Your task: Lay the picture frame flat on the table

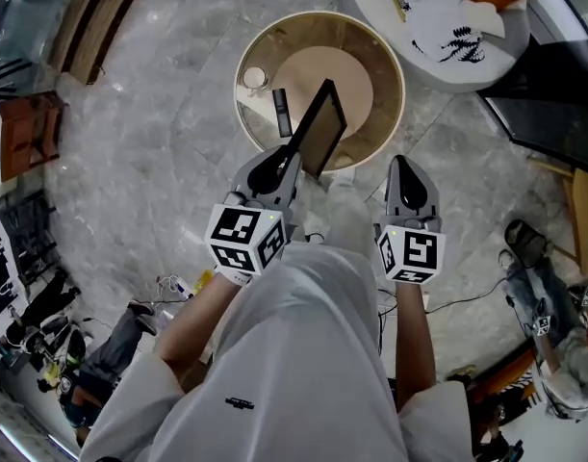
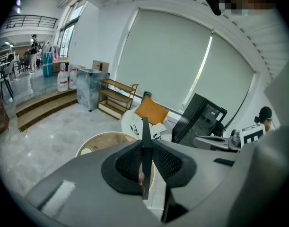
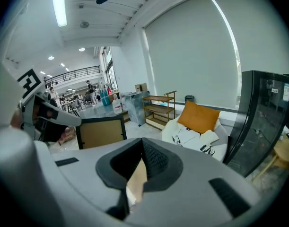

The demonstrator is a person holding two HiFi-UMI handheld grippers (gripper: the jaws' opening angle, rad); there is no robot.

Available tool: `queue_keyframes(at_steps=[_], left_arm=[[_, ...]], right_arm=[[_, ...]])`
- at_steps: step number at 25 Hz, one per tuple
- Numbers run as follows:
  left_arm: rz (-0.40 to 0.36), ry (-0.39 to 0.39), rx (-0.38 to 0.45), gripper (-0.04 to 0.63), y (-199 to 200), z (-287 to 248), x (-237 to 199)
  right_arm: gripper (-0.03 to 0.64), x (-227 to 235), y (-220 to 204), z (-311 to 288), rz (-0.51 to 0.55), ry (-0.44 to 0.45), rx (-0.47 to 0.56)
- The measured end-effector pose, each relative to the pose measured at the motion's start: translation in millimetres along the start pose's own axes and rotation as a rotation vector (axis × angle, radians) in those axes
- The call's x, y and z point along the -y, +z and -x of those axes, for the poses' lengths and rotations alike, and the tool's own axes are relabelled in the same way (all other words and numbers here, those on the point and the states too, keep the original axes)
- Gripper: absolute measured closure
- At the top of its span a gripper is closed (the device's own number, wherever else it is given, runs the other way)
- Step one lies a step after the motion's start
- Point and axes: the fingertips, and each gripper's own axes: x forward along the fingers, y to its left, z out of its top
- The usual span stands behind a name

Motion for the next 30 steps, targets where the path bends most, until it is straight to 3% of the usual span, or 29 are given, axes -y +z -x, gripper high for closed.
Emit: queue_keyframes(at_steps=[10, 18, 30], left_arm=[[0.108, -0.03, -0.058, 0.532, -38.1, -113.8, -19.6], [0.206, -0.056, 0.001, 0.532, -63.1, -195.4, -33.6], [0.306, -0.055, 0.018, 0.532, -116.9, -279.8, -54.7]], right_arm=[[0.612, 34.5, -53.8, -71.7, -0.004, -0.014, -0.045], [0.612, 58.4, -101.4, -124.2, -0.017, -0.032, -0.074], [0.612, 76.3, -168.0, -173.5, -0.017, -0.031, -0.118]])
